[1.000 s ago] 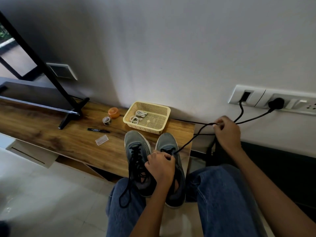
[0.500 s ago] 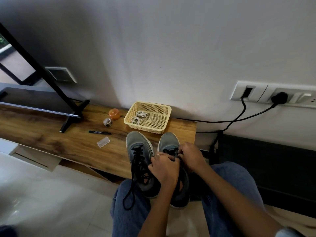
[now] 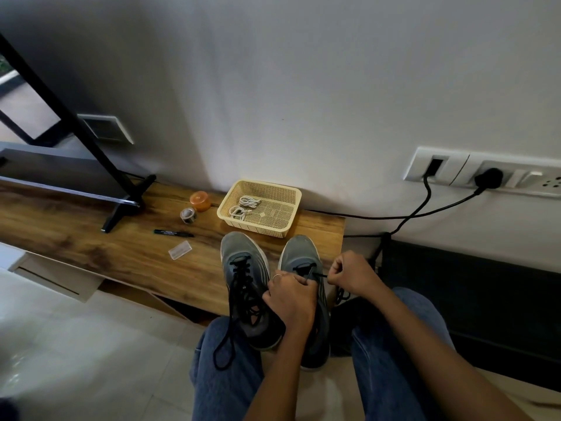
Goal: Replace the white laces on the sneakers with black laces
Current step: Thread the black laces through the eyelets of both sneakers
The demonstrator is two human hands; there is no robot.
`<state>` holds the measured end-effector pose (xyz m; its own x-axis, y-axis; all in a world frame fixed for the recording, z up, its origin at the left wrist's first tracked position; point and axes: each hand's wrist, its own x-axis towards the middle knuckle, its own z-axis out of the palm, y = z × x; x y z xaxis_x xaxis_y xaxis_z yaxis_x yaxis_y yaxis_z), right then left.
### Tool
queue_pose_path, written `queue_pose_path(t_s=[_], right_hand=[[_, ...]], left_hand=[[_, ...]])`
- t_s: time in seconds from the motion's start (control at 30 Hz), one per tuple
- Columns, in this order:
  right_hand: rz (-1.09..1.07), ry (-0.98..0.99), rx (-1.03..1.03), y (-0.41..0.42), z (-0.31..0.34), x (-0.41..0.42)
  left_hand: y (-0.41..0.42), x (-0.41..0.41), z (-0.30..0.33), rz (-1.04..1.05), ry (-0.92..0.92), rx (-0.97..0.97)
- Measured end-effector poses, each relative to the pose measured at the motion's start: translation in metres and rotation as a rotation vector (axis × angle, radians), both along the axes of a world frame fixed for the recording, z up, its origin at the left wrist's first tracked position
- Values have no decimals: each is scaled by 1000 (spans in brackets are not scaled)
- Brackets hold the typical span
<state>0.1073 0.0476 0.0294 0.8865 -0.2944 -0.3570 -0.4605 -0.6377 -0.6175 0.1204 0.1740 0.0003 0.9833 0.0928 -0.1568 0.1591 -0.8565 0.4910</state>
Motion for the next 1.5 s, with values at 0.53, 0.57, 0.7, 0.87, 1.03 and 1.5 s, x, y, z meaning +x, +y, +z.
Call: queue_pose_path(t_s=[0.53,0.57,0.7,0.87,1.03,1.5], right_hand=[[-259,-234,361,-11,50,-20],[-262,-255,376,-9,55,-21],[-266,-355,424,1,71,-21],[-201,-389,363,20,75,-16],[-54,-243,219,44,37,-6],[-135,-90,95,67,-29,10]], left_hand=[[52,-13,11,-315,2,229],[52,-14,12,-316,7,237],[48,-19,13,-281,0,181],[45,-20,9,-241,-69,130],[45,-20,7,-227,-56,82],[53,-6,7,-122,132,-59]])
